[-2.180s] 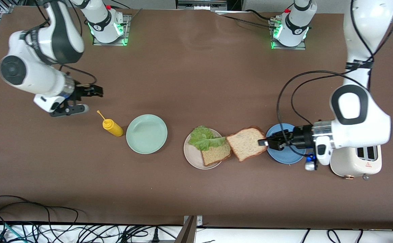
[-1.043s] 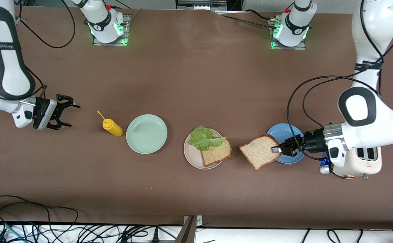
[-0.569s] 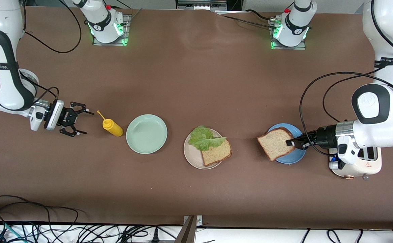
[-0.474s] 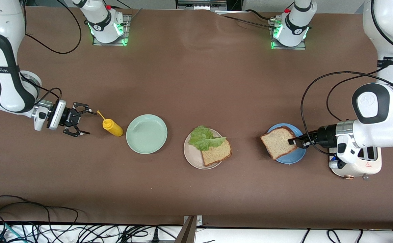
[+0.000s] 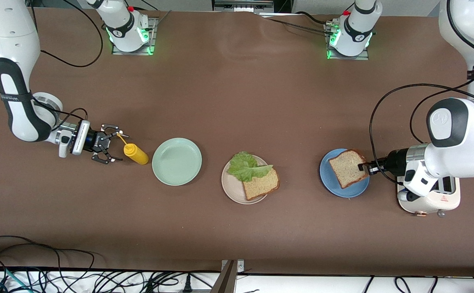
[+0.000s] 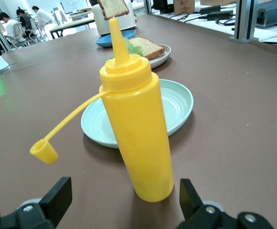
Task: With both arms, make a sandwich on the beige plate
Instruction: 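Reach the yellow mustard bottle with the right gripper and grasp it, then lift the mustard bottle and carry it over the green plate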
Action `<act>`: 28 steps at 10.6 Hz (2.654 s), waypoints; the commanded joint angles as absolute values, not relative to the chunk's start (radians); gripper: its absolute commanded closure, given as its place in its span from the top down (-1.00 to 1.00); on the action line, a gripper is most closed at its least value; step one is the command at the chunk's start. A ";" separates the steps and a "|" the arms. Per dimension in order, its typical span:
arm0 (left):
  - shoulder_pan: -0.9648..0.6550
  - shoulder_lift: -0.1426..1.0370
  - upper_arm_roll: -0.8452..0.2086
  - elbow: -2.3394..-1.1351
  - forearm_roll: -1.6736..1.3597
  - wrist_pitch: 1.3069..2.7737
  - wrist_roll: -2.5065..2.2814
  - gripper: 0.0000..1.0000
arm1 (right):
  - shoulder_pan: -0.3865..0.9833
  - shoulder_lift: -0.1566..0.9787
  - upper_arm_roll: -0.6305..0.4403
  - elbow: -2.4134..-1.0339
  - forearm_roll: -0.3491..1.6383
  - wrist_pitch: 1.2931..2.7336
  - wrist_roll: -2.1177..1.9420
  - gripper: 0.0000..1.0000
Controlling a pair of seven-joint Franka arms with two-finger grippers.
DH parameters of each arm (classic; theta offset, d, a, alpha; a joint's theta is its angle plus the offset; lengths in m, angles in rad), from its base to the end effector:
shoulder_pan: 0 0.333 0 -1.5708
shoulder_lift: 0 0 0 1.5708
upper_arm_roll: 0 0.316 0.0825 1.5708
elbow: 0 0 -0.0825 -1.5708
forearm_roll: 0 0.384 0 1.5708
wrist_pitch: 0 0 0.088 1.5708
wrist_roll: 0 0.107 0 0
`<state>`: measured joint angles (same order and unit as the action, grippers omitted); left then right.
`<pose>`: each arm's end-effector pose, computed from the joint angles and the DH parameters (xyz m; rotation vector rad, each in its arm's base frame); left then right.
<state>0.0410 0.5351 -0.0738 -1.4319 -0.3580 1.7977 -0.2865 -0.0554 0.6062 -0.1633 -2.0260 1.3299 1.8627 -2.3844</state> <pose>0.6881 -0.0435 0.3772 2.7283 0.5137 -0.3164 0.5493 -0.0474 0.1385 -1.7725 -1.2397 -0.8977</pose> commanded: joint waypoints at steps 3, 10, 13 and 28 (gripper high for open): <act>0.041 0.528 -0.078 -1.411 -0.310 1.758 -0.281 -1.00 | -0.060 0.630 -0.092 -2.011 1.486 1.858 -2.465 1.00; 0.051 0.526 -0.078 -1.411 -0.308 1.749 -0.267 -1.00 | -0.058 0.631 -0.092 -2.011 1.491 1.864 -2.432 -1.00; 0.052 0.528 -0.078 -1.411 -0.308 1.743 -0.265 -1.00 | -0.042 0.611 -0.094 -2.011 1.474 1.925 -2.216 -1.00; 0.057 0.528 -0.071 -1.411 -0.273 1.732 -0.210 -1.00 | 0.253 0.503 0.150 -1.695 -0.001 2.237 -0.671 -1.00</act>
